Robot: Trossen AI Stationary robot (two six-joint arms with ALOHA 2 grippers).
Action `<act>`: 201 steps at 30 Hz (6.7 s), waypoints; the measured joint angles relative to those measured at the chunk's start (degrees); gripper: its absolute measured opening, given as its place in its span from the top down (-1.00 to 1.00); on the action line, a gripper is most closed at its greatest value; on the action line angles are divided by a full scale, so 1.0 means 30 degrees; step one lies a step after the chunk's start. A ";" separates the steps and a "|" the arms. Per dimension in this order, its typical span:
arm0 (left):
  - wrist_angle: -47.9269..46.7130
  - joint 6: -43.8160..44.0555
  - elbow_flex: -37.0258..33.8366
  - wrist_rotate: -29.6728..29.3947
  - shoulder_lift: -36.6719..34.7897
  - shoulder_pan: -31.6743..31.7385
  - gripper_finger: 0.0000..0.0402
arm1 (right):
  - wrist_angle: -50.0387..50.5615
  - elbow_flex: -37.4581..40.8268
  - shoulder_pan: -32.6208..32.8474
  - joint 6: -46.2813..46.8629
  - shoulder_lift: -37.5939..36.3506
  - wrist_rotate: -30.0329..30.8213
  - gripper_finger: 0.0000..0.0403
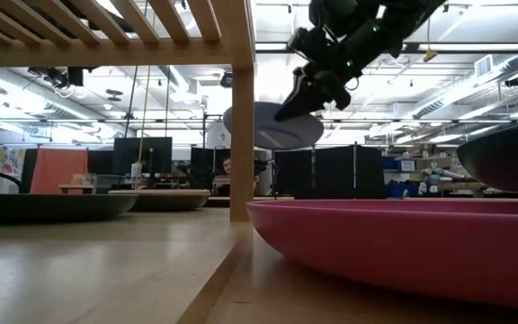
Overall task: Place and stack plates onto a shelf
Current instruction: Put the blue plate on the shelf
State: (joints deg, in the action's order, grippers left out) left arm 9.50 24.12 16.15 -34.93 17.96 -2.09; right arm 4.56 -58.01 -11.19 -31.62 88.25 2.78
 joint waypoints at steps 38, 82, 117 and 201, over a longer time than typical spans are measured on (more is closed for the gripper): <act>-0.9445 -1.2045 1.1413 0.8243 1.3813 -0.0007 -0.02 | -0.0219 -0.1022 0.4250 -0.5027 -0.0022 0.0173 0.91; -1.0574 -1.5351 1.1420 1.0589 1.4905 -0.0015 0.67 | -0.0791 -0.1007 0.4832 -0.4061 -0.0022 -0.0001 0.90; -1.0390 -1.5183 1.1399 1.0239 1.4905 0.0015 0.92 | -0.2921 -0.1022 0.5293 -0.3878 -0.0092 0.2884 0.09; -0.9581 -0.1448 1.5500 0.6123 2.0638 -1.6096 0.68 | 0.7940 -0.0985 0.6483 0.7176 -0.8196 0.7041 0.09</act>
State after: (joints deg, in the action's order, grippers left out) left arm -19.24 19.78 62.65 -16.56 79.88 -50.38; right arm 28.38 -60.97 8.26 -10.09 63.66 23.90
